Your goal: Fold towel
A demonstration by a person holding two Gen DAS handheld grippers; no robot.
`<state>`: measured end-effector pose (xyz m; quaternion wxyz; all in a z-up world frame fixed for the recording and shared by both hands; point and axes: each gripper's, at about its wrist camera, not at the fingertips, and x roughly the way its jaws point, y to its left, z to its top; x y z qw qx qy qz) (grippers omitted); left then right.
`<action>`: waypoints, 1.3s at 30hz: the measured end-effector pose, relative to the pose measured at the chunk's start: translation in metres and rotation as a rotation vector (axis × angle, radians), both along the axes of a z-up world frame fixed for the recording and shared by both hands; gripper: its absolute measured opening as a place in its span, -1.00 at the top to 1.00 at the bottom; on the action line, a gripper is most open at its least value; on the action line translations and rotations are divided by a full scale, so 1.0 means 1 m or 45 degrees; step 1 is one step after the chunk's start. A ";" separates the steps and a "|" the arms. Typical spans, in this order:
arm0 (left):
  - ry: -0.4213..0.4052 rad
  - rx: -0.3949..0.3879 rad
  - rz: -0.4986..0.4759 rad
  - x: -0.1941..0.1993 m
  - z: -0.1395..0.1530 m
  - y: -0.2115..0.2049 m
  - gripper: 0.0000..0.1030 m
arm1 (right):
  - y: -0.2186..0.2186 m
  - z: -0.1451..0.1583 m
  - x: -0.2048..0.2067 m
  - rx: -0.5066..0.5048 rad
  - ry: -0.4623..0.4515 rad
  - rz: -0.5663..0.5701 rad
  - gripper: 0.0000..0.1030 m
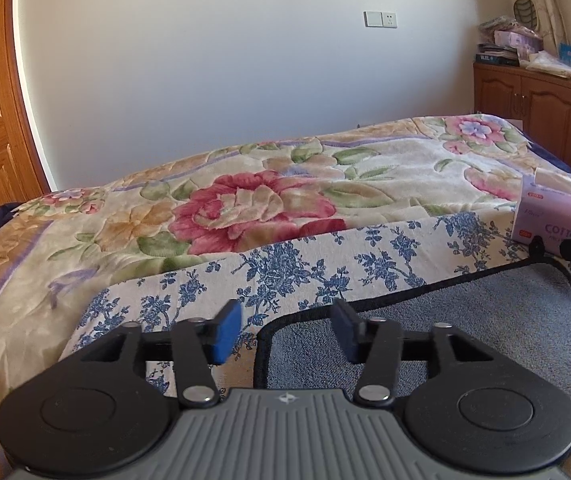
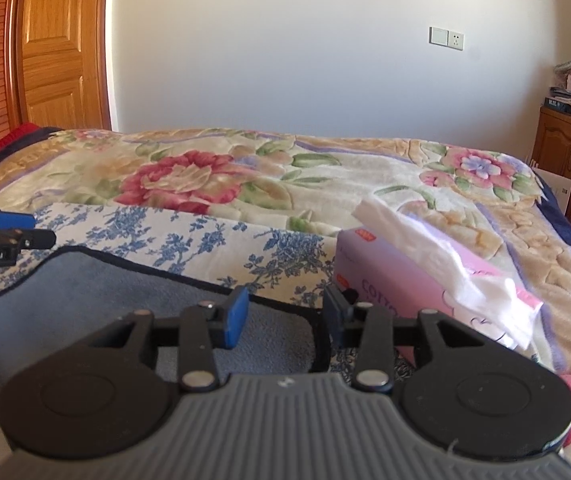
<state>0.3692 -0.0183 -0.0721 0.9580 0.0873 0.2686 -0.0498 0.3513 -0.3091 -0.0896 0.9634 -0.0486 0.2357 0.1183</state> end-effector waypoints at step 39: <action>-0.165 -0.052 -0.005 -0.127 0.132 -0.011 -1.00 | 0.009 0.092 -0.126 0.100 -0.086 -0.049 -0.67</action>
